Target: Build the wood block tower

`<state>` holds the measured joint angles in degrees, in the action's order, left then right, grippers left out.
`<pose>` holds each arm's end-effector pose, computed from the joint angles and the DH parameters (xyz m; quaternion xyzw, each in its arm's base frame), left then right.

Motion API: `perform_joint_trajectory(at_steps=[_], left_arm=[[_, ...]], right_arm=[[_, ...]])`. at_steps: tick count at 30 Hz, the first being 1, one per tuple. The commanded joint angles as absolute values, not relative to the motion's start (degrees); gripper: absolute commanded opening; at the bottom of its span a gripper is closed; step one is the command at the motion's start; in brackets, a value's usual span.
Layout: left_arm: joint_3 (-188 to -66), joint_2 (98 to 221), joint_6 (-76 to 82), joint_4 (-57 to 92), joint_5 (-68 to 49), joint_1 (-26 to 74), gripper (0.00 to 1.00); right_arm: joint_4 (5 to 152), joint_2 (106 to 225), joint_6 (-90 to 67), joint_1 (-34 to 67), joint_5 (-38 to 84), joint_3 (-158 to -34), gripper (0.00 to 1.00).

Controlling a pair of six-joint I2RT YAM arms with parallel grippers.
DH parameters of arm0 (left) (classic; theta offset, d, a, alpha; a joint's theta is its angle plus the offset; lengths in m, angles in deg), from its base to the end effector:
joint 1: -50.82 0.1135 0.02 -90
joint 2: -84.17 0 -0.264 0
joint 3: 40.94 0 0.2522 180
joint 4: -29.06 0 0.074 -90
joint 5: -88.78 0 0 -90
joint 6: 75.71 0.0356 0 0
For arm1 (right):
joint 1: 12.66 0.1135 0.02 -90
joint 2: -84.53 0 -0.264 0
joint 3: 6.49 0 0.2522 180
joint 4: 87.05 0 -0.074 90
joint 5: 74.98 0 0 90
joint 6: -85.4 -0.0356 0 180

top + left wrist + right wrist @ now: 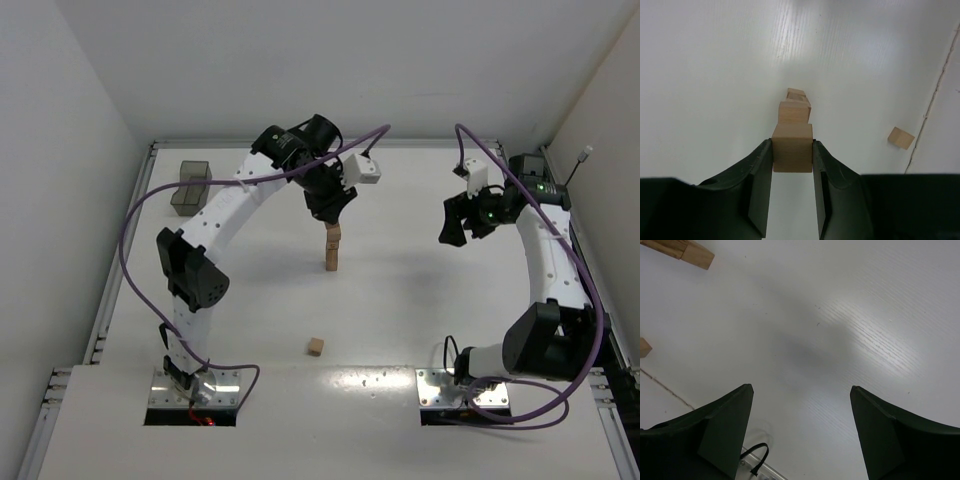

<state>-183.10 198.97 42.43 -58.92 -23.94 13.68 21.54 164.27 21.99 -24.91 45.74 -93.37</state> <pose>0.3163 -0.2568 0.3760 0.5536 0.7717 -0.2095 0.2329 0.2664 -0.0392 0.3104 -0.1759 0.9254 0.1722 0.2883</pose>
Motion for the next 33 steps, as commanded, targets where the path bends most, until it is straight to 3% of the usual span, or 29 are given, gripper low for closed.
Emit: perform_joint_trajectory(at_steps=[1, 33], left_arm=[[-183.2, 198.1, 44.3, -59.3, -25.8, 12.9, 0.0], [-183.2, 201.9, 45.3, -59.3, -26.9, 11.8, 0.02]], right_arm=[[21.6, 165.0, 22.7, -25.1, 47.9, -96.3, 0.75], [21.1, 166.6, 22.7, -24.5, 47.9, -96.8, 0.74]])
